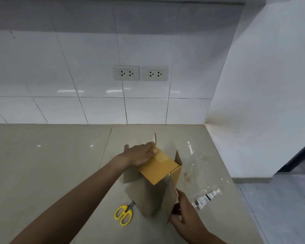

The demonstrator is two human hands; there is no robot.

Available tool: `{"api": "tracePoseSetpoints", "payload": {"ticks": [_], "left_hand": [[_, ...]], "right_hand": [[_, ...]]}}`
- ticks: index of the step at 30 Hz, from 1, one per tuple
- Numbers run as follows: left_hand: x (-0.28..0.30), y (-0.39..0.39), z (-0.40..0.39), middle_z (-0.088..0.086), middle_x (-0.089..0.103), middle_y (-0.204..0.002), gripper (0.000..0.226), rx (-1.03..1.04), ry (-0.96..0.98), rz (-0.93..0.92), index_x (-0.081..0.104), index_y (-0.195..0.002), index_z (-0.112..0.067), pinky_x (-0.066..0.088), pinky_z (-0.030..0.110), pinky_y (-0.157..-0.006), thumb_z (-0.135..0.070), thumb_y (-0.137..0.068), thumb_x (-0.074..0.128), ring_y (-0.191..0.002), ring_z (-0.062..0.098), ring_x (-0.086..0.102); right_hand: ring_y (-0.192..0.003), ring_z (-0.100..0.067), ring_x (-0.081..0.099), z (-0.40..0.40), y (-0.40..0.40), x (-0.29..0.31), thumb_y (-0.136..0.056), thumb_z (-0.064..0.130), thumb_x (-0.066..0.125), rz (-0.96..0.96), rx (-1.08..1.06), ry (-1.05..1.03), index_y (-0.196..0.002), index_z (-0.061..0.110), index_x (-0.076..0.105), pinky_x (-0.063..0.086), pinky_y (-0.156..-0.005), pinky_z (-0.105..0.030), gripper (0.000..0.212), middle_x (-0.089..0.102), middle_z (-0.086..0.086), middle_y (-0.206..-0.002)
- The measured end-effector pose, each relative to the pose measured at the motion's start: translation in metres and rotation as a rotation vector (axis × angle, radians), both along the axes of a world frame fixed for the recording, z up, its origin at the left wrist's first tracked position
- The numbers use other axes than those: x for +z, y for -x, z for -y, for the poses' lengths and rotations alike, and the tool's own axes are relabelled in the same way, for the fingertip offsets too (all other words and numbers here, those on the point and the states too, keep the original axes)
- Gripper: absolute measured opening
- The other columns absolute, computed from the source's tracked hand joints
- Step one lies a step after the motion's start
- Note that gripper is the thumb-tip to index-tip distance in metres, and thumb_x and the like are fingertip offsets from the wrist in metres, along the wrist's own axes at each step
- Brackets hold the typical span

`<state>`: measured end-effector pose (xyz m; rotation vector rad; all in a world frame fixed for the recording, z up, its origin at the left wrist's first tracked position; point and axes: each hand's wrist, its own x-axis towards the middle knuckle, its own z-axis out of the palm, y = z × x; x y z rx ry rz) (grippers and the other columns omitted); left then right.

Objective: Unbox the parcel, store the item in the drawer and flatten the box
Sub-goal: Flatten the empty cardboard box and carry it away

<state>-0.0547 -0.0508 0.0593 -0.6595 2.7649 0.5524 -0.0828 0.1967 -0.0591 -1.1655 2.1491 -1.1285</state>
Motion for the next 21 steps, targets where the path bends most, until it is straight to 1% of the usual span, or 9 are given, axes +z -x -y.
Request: {"api": "tracePoseSetpoints", "payload": {"ticks": [2, 4, 7, 9, 11, 13, 14, 17, 21], "left_hand": [[-0.004, 0.002, 0.004, -0.001, 0.032, -0.156, 0.057, -0.081, 0.098, -0.003, 0.015, -0.150, -0.032, -0.007, 0.063, -0.112, -0.056, -0.099, 0.018, -0.140, 0.027, 0.032], [-0.007, 0.002, 0.008, 0.001, 0.031, -0.156, 0.056, -0.143, 0.133, -0.009, 0.015, -0.151, -0.034, -0.016, 0.064, -0.110, -0.056, -0.099, 0.020, -0.145, 0.024, 0.022], [-0.009, 0.000, 0.016, 0.003, 0.019, -0.160, 0.056, -0.165, 0.120, -0.004, 0.013, -0.150, -0.041, -0.023, 0.061, -0.108, -0.057, -0.098, 0.024, -0.149, 0.020, 0.007], [-0.010, -0.001, 0.021, 0.004, 0.016, -0.161, 0.055, -0.168, 0.099, 0.005, 0.013, -0.150, -0.044, -0.023, 0.060, -0.108, -0.057, -0.098, 0.026, -0.149, 0.019, 0.004], [-0.009, -0.001, 0.023, 0.004, 0.016, -0.160, 0.053, -0.172, 0.082, 0.015, 0.013, -0.149, -0.046, -0.022, 0.060, -0.108, -0.055, -0.099, 0.028, -0.149, 0.019, 0.003], [-0.008, -0.002, 0.024, 0.003, 0.018, -0.160, 0.053, -0.179, 0.061, 0.020, 0.013, -0.149, -0.047, -0.021, 0.060, -0.108, -0.054, -0.099, 0.029, -0.149, 0.019, 0.003], [-0.008, -0.002, 0.024, 0.002, 0.020, -0.159, 0.053, -0.182, 0.048, 0.017, 0.012, -0.149, -0.047, -0.020, 0.061, -0.109, -0.053, -0.099, 0.031, -0.149, 0.019, 0.003], [-0.010, -0.006, 0.026, -0.004, 0.023, -0.159, 0.058, -0.170, 0.014, -0.011, 0.008, -0.150, -0.045, -0.018, 0.061, -0.110, -0.053, -0.098, 0.033, -0.148, 0.020, 0.007], [-0.016, -0.016, 0.032, -0.005, 0.026, -0.157, 0.057, -0.124, 0.001, -0.045, 0.011, -0.150, -0.041, -0.016, 0.062, -0.111, -0.053, -0.098, 0.032, -0.147, 0.021, 0.012]], "right_hand": [[-0.094, -0.004, 0.065, -0.003, 0.005, 0.006, -0.080, 0.012, 0.049, -0.003, -0.026, 0.075, -0.132, 0.051, 0.030, 0.051, -0.083, -0.021, 0.067, 0.055, 0.014, -0.128], [-0.087, -0.008, 0.067, 0.000, 0.014, 0.014, -0.081, 0.009, 0.046, -0.028, -0.090, 0.171, -0.124, 0.052, 0.040, 0.050, -0.079, -0.019, 0.062, 0.059, 0.022, -0.119], [-0.085, -0.008, 0.064, 0.008, 0.031, 0.023, -0.084, 0.008, 0.055, -0.098, -0.214, 0.239, -0.124, 0.052, 0.035, 0.052, -0.070, -0.019, 0.063, 0.054, 0.022, -0.118], [-0.095, -0.003, 0.059, 0.013, 0.045, 0.027, -0.081, 0.017, 0.067, -0.154, -0.223, 0.185, -0.137, 0.045, 0.026, 0.055, -0.068, -0.020, 0.075, 0.038, 0.015, -0.138], [-0.103, -0.001, 0.054, 0.017, 0.059, 0.032, -0.077, 0.033, 0.072, -0.253, -0.154, 0.093, -0.146, 0.043, 0.014, 0.055, -0.065, -0.020, 0.090, 0.012, 0.019, -0.153], [-0.113, -0.001, 0.050, 0.021, 0.071, 0.040, -0.076, 0.046, 0.069, -0.391, -0.039, 0.019, -0.146, 0.048, 0.010, 0.054, -0.067, -0.018, 0.091, -0.004, 0.023, -0.157], [-0.120, -0.003, 0.047, 0.024, 0.076, 0.044, -0.076, 0.051, 0.066, -0.474, 0.010, -0.011, -0.145, 0.049, 0.013, 0.054, -0.073, -0.019, 0.087, -0.007, 0.024, -0.157], [-0.132, -0.012, 0.041, 0.028, 0.087, 0.048, -0.072, 0.059, 0.059, -0.642, 0.031, -0.057, -0.139, 0.041, 0.035, 0.054, -0.089, -0.033, 0.073, 0.006, 0.019, -0.159], [-0.111, -0.017, 0.058, 0.028, 0.090, 0.042, -0.067, 0.062, 0.059, -0.746, -0.041, -0.017, -0.121, 0.029, 0.056, 0.053, -0.080, -0.029, 0.063, 0.046, 0.007, -0.144]]}}
